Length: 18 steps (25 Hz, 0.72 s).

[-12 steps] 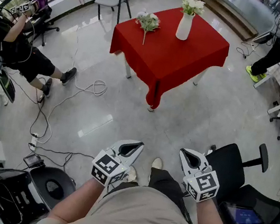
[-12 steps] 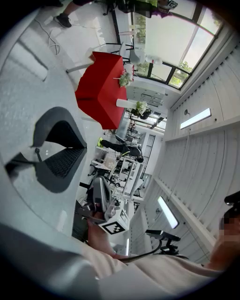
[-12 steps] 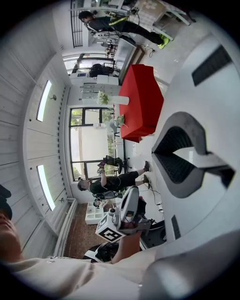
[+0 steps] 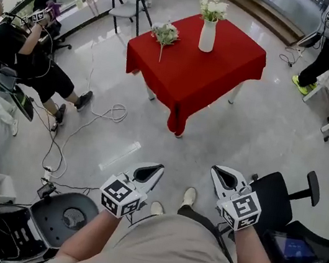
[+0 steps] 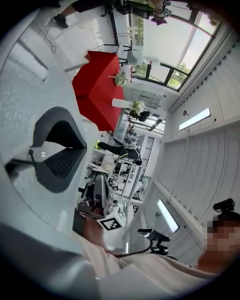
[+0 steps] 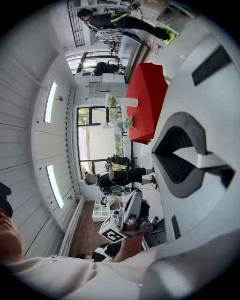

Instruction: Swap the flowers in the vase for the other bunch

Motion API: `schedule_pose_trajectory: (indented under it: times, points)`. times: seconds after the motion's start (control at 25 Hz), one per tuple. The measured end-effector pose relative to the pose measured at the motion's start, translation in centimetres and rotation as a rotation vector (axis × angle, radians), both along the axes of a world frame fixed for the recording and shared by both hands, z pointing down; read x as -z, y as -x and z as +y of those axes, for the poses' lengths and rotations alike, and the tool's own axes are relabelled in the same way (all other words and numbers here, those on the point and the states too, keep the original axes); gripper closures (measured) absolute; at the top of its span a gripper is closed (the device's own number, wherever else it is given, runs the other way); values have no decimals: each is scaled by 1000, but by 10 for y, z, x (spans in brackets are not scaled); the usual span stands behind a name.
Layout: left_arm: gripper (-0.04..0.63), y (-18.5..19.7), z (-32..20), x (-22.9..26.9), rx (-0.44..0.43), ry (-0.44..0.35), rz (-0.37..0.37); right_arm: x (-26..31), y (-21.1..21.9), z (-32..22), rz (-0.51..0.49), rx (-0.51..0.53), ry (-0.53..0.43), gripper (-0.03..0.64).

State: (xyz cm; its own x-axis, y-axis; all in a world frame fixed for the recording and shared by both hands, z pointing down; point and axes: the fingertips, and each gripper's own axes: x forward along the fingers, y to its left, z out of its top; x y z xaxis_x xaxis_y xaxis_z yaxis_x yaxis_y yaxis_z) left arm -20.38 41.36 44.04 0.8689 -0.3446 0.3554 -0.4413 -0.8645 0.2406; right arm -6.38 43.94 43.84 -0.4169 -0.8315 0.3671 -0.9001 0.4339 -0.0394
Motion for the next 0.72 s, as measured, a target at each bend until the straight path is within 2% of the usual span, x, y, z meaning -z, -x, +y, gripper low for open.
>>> schedule_pose_trajectory:
  times: [0.16, 0.32, 0.52, 0.72]
  points:
    - [588, -43, -15, 5, -10, -9, 2, -2, -35, -20, -32, -2, -5, 606]
    - [588, -86, -29, 0, -42, -31, -42, -9, -68, -35, -59, 15, -18, 590]
    - [588, -118, -52, 0, -28, -47, -68, -25, -97, -63, -49, 15, -10, 435]
    - [586, -136, -85, -2, 2, -32, -81, -33, -120, -99, -87, -1, 9, 419]
